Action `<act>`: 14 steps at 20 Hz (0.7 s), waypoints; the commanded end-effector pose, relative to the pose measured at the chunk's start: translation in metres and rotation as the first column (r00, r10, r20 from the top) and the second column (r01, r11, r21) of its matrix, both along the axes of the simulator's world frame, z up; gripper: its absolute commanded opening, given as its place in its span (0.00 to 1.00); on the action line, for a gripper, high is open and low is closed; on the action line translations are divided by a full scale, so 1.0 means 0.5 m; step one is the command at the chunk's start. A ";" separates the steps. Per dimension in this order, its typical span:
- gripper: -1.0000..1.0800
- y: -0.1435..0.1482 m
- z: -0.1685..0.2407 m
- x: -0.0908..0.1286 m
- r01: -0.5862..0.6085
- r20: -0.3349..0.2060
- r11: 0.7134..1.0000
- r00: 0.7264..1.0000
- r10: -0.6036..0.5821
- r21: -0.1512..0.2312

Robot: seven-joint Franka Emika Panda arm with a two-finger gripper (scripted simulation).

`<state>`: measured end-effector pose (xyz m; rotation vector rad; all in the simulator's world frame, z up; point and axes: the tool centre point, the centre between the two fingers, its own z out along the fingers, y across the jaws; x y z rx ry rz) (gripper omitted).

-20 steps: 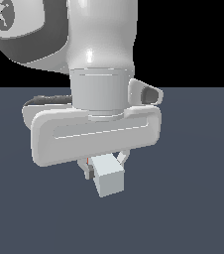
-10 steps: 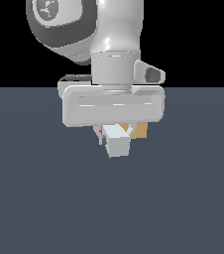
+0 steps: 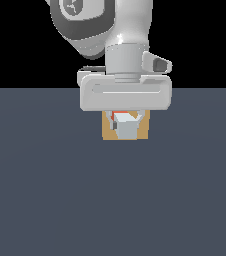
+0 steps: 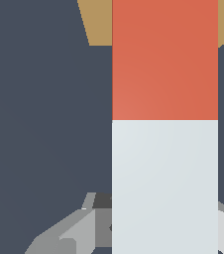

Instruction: Insert the peg into the horizontal hole in a box.

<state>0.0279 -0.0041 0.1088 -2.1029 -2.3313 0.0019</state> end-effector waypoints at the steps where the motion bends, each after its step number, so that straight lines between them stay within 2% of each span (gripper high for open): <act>1: 0.00 0.011 0.009 0.010 0.019 0.002 1.000 1.000 -0.019 0.000; 14: 0.00 0.022 0.016 0.021 0.038 0.002 0.999 0.999 -0.038 0.000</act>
